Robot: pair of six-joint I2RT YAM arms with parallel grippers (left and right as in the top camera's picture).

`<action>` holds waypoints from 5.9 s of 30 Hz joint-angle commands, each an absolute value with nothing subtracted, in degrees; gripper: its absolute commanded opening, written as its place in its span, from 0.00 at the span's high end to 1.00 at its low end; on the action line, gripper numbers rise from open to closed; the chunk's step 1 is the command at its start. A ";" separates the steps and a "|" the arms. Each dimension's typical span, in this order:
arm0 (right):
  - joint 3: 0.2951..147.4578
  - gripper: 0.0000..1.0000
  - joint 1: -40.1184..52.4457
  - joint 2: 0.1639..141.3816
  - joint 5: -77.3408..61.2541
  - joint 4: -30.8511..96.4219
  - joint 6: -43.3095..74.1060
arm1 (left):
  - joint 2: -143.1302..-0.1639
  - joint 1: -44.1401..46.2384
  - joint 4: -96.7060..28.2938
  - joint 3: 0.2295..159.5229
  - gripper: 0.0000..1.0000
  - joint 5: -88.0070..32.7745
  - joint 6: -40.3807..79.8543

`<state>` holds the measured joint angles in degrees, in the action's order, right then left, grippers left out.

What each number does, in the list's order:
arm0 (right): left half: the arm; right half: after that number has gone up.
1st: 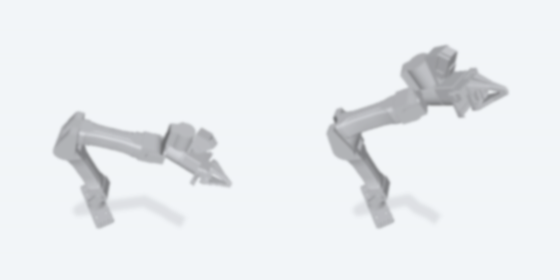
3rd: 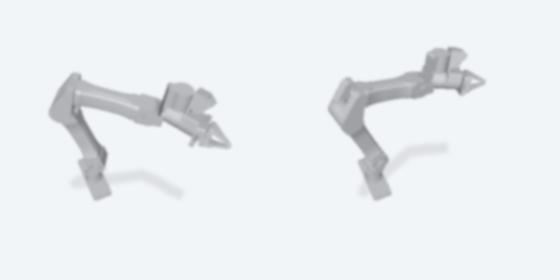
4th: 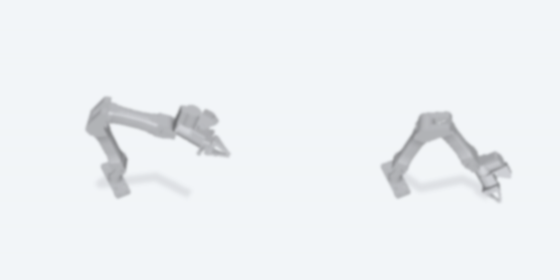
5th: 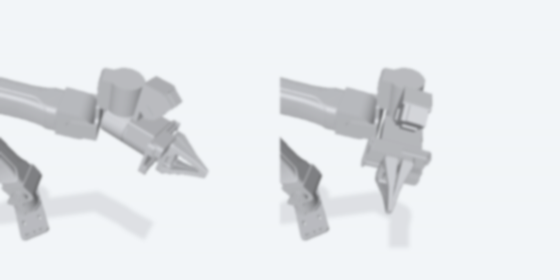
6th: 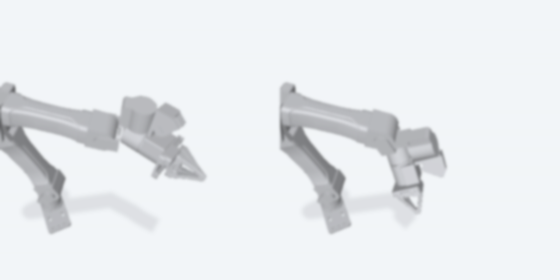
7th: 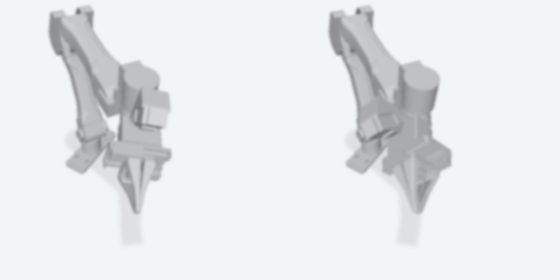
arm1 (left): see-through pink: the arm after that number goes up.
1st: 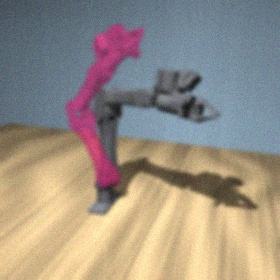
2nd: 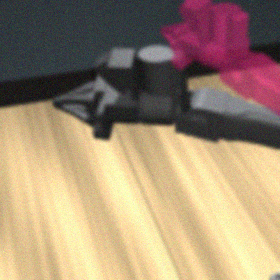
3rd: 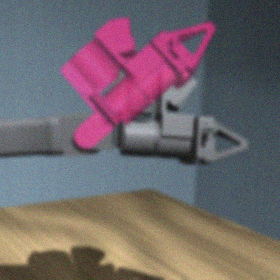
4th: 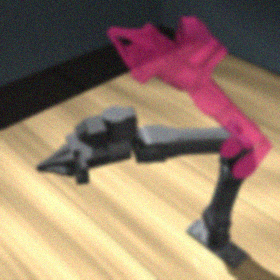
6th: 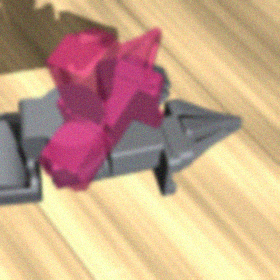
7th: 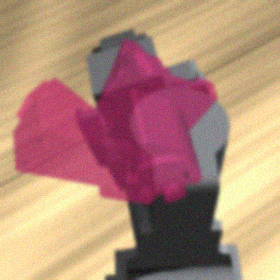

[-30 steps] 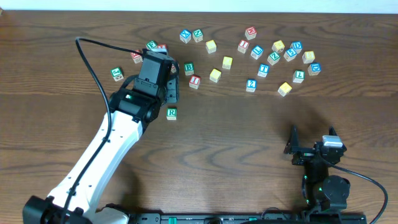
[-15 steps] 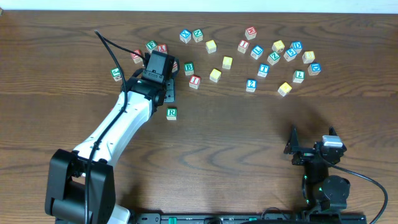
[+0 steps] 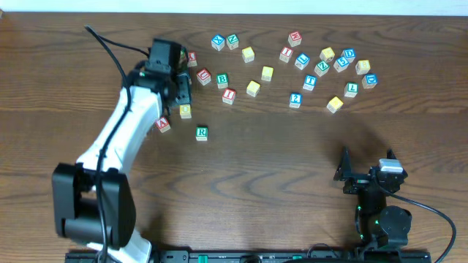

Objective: Spell out ROBOT
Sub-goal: 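Move the left gripper up to the yellow O block, then lower the left gripper and close it on the yellow O block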

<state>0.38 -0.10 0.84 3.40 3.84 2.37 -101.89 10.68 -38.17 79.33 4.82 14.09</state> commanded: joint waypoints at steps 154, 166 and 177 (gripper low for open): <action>0.32 0.01 0.08 0.45 3.46 4.08 2.74 | -119.94 11.97 -42.17 85.78 0.44 0.40 13.39; 0.32 0.01 0.08 0.45 3.46 4.08 2.74 | -119.94 11.97 -42.13 85.73 0.62 0.40 13.39; 0.32 0.01 0.08 0.45 3.46 4.08 2.74 | -119.94 11.97 -42.15 85.73 0.64 0.40 13.39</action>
<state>0.38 -0.10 0.84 3.40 3.84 2.37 -119.63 12.10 -41.98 85.32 0.30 13.47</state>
